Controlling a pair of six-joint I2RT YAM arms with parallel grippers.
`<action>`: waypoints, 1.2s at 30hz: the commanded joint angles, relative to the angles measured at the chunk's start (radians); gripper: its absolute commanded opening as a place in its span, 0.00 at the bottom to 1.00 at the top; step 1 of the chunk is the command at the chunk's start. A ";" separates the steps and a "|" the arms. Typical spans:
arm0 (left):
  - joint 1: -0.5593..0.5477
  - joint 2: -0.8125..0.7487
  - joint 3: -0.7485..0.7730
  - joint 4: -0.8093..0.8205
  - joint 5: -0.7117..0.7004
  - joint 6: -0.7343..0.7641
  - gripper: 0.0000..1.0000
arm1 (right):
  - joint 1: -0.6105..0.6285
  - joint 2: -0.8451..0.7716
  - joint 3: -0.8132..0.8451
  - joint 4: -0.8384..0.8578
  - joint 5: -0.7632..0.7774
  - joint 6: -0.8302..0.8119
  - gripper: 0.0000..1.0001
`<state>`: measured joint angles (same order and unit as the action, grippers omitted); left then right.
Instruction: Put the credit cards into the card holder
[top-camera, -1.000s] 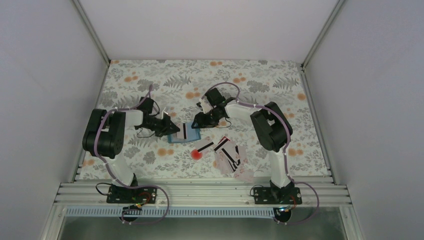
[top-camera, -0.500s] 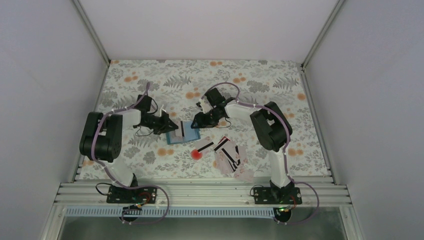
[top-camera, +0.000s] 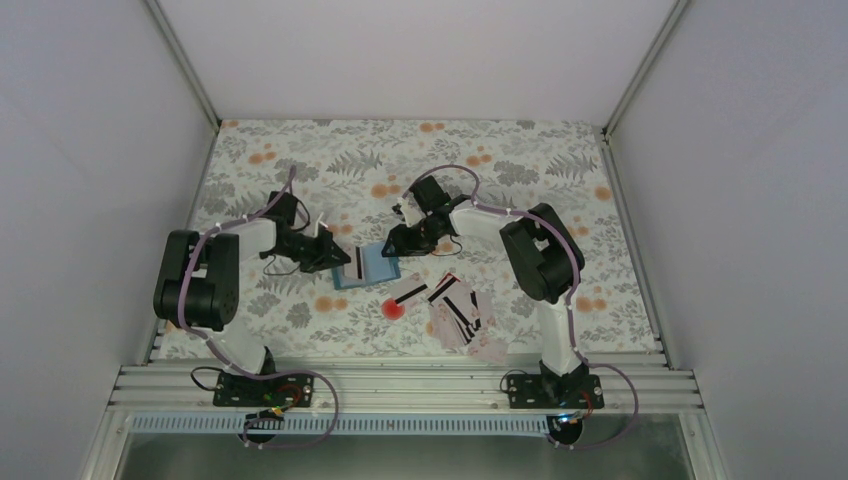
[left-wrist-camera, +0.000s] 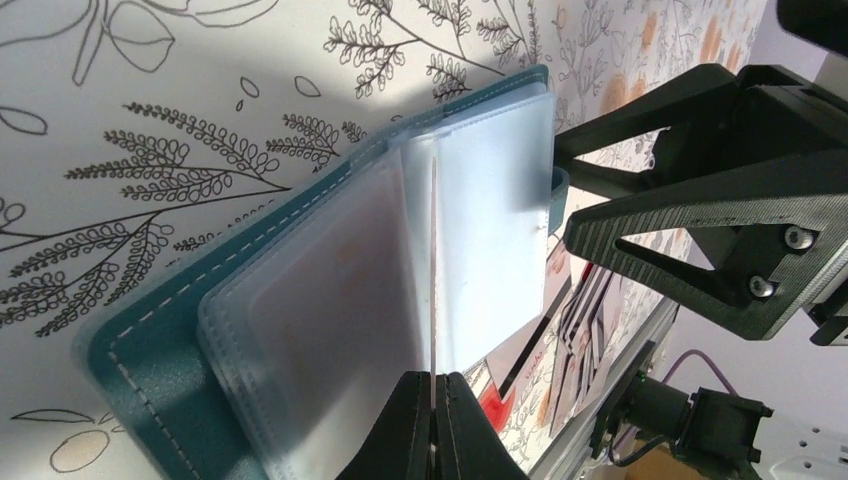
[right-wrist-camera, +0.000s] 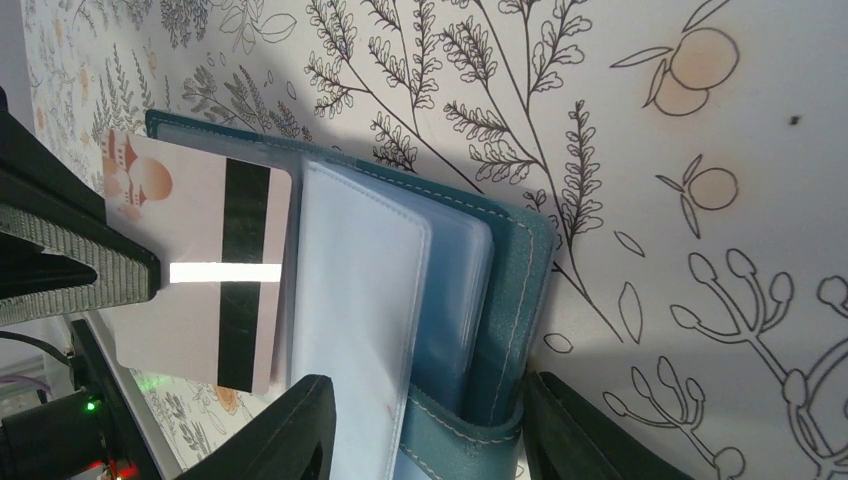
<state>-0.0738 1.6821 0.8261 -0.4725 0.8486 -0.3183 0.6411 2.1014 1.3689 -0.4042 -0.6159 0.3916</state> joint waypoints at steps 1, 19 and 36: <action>0.005 0.030 -0.011 -0.034 0.036 0.049 0.02 | 0.014 0.087 -0.041 -0.066 0.063 -0.003 0.49; 0.003 0.108 0.000 -0.020 0.066 0.079 0.02 | 0.014 0.098 -0.037 -0.061 0.058 0.002 0.49; 0.003 0.127 0.021 0.051 0.052 0.026 0.02 | 0.014 0.109 -0.034 -0.065 0.055 -0.007 0.49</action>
<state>-0.0719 1.7855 0.8257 -0.4610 0.9333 -0.2771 0.6392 2.1086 1.3746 -0.4034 -0.6281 0.3916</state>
